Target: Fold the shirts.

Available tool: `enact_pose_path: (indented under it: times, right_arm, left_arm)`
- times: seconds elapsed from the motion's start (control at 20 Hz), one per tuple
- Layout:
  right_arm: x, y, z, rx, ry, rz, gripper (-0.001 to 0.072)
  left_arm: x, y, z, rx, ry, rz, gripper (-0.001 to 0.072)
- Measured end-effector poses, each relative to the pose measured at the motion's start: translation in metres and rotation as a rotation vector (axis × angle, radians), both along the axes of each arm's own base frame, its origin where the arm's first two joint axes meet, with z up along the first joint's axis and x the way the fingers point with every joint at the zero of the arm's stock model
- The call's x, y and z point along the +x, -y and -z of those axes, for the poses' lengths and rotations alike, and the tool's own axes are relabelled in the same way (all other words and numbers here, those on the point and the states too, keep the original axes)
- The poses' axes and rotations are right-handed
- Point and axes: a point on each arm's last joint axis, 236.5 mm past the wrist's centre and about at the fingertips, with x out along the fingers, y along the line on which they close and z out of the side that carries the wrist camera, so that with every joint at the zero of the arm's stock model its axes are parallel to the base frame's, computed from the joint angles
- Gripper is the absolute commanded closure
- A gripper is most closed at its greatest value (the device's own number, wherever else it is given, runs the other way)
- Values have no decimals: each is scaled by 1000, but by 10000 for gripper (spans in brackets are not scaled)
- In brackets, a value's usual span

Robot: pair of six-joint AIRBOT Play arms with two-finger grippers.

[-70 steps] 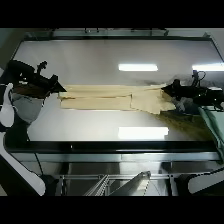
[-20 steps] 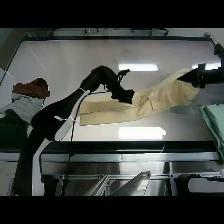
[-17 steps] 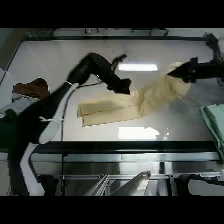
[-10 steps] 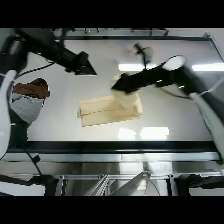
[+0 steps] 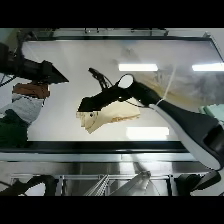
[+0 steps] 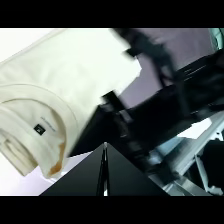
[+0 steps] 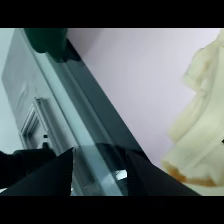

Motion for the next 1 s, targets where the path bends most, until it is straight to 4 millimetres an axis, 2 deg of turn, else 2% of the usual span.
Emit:
enact_pose_path:
  times: [0.1,0.2,0.25,0.35,0.45,0.55,0.65,0.75,0.85,1.0]
  right_arm:
    - [18,41,-23,-35,25,29,335]
    - [43,98,-31,-124,37,102,102]
    - [56,127,-28,-176,30,151,102]
    - [78,190,-11,-278,-12,265,101]
    - [92,240,13,-340,-71,370,102]
    - [99,276,44,-384,-129,444,101]
    - [98,297,79,-416,-191,461,102]
    - [95,300,106,-410,-245,452,107]
    - [94,290,127,-363,-299,437,112]
    - [90,269,143,-288,-371,416,134]
  left_arm:
    - [-10,-13,3,1,2,-42,690]
    - [-23,-23,10,2,-6,-71,690]
    - [-30,-26,14,2,-12,-82,690]
    - [-46,-30,21,1,-24,-99,690]
    - [-60,-32,27,1,-28,-117,690]
    - [-71,-32,31,-2,-23,-134,690]
    - [-81,-31,31,-1,-10,-141,690]
    - [-87,-30,27,-2,10,-153,690]
    - [-91,-29,22,-4,27,-170,690]
    - [-94,-29,17,-6,42,-188,690]
